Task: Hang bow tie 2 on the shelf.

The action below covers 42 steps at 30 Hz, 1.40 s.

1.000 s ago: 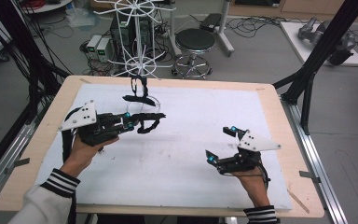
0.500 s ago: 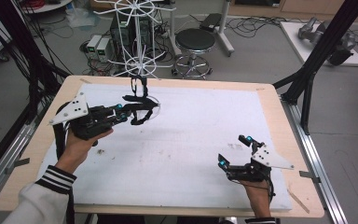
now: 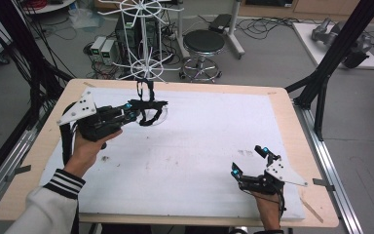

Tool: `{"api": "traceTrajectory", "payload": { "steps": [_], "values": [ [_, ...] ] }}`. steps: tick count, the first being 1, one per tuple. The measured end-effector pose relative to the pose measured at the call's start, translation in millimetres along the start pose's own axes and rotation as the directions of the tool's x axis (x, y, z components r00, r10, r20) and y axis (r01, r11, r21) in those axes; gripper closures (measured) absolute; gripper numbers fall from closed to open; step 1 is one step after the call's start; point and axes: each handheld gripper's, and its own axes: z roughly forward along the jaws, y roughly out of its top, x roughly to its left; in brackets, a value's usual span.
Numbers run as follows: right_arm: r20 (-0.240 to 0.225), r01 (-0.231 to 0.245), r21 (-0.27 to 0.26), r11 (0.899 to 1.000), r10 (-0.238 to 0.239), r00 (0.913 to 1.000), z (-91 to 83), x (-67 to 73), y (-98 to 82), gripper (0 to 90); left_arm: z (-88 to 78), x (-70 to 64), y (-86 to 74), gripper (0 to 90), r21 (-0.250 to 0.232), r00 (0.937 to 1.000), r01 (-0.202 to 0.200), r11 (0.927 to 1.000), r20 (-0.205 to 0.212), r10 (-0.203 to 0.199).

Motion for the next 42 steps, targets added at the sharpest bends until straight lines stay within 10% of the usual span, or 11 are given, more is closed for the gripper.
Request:
{"api": "traceTrajectory", "payload": {
  "steps": [42],
  "values": [
    [0.081,0.02,-0.023,1.0,-0.018,0.9965,3.0,1.5,-21.5,1.0,61.9,7.5,25.3,85.6,0.04,0.9789,0.085,0.9956,-0.19,-0.076]
  ]
}}
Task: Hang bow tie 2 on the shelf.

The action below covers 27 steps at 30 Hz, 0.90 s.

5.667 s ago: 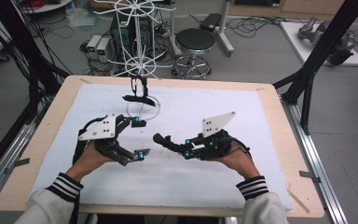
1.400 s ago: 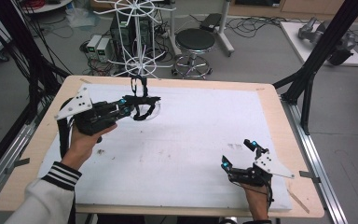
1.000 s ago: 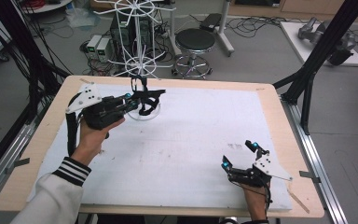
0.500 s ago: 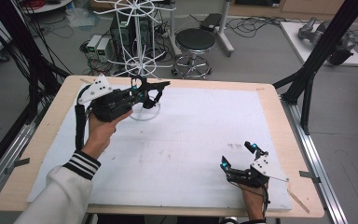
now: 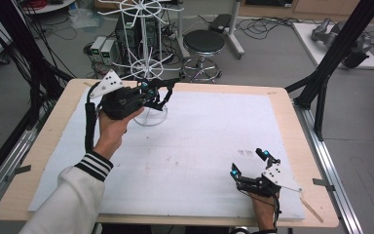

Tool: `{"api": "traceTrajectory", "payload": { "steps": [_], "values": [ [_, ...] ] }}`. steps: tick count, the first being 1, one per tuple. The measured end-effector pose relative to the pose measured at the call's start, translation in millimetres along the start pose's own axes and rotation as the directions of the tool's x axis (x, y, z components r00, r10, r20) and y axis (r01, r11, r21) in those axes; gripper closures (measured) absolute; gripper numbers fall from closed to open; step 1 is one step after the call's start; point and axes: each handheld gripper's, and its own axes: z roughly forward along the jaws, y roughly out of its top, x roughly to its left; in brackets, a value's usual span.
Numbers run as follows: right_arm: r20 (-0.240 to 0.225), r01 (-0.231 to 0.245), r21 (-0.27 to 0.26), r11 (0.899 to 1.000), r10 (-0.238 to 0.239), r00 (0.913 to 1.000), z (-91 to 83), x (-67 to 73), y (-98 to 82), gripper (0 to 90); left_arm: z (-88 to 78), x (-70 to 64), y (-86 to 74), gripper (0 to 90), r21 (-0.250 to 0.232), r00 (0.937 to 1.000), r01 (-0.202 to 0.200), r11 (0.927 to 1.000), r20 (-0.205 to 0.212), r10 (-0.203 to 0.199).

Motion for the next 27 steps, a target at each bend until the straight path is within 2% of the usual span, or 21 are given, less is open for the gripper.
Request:
{"api": "traceTrajectory", "payload": {
  "steps": [7,14,18,22,27],
  "values": [
    [0.005,0.005,-0.003,1.0,-0.005,1.0,-0.3,-0.3,-0.3,1.1,8.4,-0.6,2.7,85.6,0.009,0.9994,0.015,0.9999,-0.033,-0.015],
    [0.005,-0.01,-0.011,1.0,0.01,0.9999,-1.4,-0.6,-0.8,1.1,18.1,-2.9,2.7,85.6,0.01,0.9987,0.026,0.9996,-0.044,-0.025],
    [0.008,-0.011,-0.018,1.0,0.011,0.9999,-1.7,-0.8,-1.1,1.1,23.7,-0.5,2.8,85.6,0.023,0.9975,0.031,0.9993,-0.064,-0.029],
    [0.007,-0.004,-0.015,1.0,0.004,1.0,-2.0,0.2,-1.1,1.1,29.2,1.8,4.0,85.6,0.049,0.9958,0.018,0.9986,-0.09,-0.014],
    [0.006,-0.001,-0.017,1.0,0.001,1.0,-2.0,-0.1,-1.2,1.1,33.2,7.0,8.3,85.6,0.054,0.9929,0.027,0.9982,-0.117,-0.02]
  ]
}}
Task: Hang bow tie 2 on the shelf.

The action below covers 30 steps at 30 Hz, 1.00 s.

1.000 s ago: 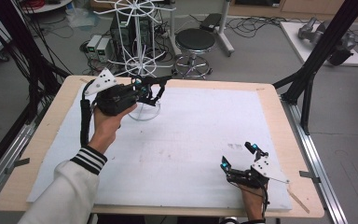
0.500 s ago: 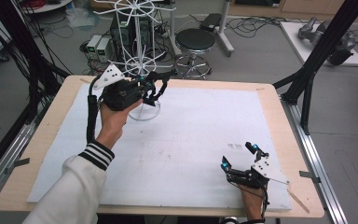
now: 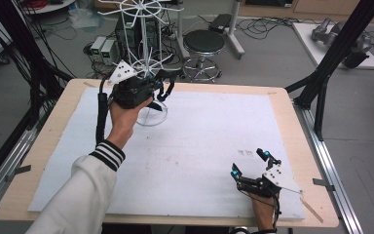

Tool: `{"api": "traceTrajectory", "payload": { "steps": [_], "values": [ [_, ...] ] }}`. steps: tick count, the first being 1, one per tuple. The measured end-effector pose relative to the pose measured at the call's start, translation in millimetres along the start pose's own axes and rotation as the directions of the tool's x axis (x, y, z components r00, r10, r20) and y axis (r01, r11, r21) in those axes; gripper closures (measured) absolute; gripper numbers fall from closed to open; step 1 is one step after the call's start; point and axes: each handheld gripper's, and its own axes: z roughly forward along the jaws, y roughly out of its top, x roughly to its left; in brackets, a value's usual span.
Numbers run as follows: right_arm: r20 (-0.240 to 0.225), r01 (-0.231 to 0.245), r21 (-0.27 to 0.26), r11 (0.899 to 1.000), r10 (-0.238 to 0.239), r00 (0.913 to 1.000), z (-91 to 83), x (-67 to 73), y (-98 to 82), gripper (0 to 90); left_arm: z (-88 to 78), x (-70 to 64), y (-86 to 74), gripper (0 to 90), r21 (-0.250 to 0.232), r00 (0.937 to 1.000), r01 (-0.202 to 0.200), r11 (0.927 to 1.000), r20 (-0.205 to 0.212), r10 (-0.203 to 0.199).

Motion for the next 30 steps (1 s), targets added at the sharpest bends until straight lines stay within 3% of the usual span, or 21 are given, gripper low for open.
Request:
{"api": "traceTrajectory", "payload": {
  "steps": [16,30],
  "values": [
    [0.009,0.006,-0.007,1.0,-0.006,0.9999,-0.3,0.7,-0.2,1.1,1.6,16.9,-3.1,85.5,0.056,0.9972,0.014,0.9983,-0.074,-0.01],
    [0.015,0.011,-0.011,1.0,-0.01,0.9998,-0.3,0.5,-0.2,1.1,3.3,23.9,-6.1,85.4,0.11,0.9903,-0.012,0.9938,-0.137,0.027]
  ]
}}
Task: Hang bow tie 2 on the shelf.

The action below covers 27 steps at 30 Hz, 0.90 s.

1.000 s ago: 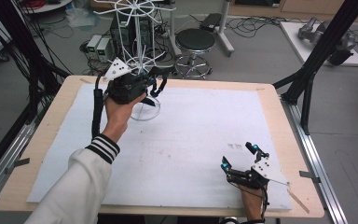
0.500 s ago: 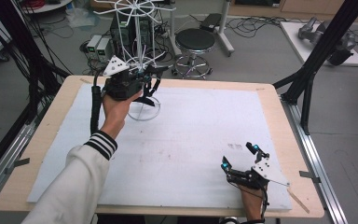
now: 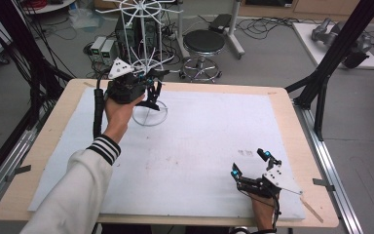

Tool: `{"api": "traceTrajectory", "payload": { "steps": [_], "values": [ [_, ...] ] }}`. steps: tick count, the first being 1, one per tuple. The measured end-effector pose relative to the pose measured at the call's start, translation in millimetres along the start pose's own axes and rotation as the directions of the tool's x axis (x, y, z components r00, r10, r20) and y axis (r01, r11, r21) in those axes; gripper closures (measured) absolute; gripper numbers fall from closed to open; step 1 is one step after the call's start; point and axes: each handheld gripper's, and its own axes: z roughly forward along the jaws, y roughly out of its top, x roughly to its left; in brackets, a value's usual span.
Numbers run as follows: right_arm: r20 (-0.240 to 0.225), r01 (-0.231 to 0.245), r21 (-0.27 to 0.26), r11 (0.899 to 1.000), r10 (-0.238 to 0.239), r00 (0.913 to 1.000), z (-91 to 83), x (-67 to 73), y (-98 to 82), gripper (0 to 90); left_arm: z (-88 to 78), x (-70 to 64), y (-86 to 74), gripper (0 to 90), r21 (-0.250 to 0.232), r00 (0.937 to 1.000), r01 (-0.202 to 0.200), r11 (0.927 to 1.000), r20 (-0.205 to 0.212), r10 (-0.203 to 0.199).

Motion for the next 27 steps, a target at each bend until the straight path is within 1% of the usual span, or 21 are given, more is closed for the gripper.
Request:
{"api": "traceTrajectory", "payload": {
  "steps": [3,10,13,15,18,20,22,23,25,27],
  "values": [
    [0.001,-0.002,-0.001,1.0,0.002,1.0,0.0,0.0,0.0,1.1,-0.3,0.9,-0.2,85.1,0.01,0.9999,-0.007,0.9999,-0.007,0.007],
    [0.001,0.001,-0.001,1.0,-0.001,1.0,-0.1,0.0,0.0,1.1,-1.4,0.1,0.2,83.4,0.014,0.9996,-0.016,0.9998,-0.024,0.016],
    [0.002,-0.002,0.0,1.0,0.002,1.0,-0.2,0.2,-0.1,1.1,-2.1,-0.6,0.6,82.5,0.017,0.9992,-0.027,0.9995,-0.029,0.027],
    [0.002,-0.001,0.0,1.0,0.001,1.0,-0.3,0.3,0.0,1.1,-2.8,-1.0,1.0,79.6,0.014,0.9987,-0.029,0.9995,-0.042,0.03],
    [0.002,-0.002,0.0,1.0,0.002,1.0,-0.3,0.3,0.0,1.1,-4.1,-0.2,1.6,69.9,0.016,0.9978,-0.023,0.9996,-0.061,0.024],
    [0.003,-0.001,0.0,1.0,0.001,1.0,-0.3,0.3,0.0,1.1,-5.4,0.5,1.9,65.1,0.02,0.9976,-0.019,0.9996,-0.066,0.02],
    [0.002,0.002,-0.001,1.0,-0.002,1.0,-0.3,0.3,0.0,1.1,-6.8,0.3,2.7,56.2,0.011,0.9967,-0.022,0.9997,-0.078,0.023],
    [0.002,0.001,-0.002,1.0,-0.001,1.0,-0.3,0.4,0.0,1.1,-8.1,0.5,3.2,51.0,0.001,0.9971,-0.027,0.9996,-0.07,0.027],
    [0.002,-0.001,-0.002,1.0,0.001,1.0,-0.4,0.4,0.0,1.1,-10.0,0.5,4.0,43.5,-0.022,0.9984,-0.039,0.999,-0.043,0.038],
    [0.001,-0.006,-0.002,1.0,0.006,1.0,-0.9,0.5,-0.2,1.1,-12.2,1.0,4.4,32.3,-0.038,0.9992,-0.039,0.9985,-0.009,0.038]
  ]
}}
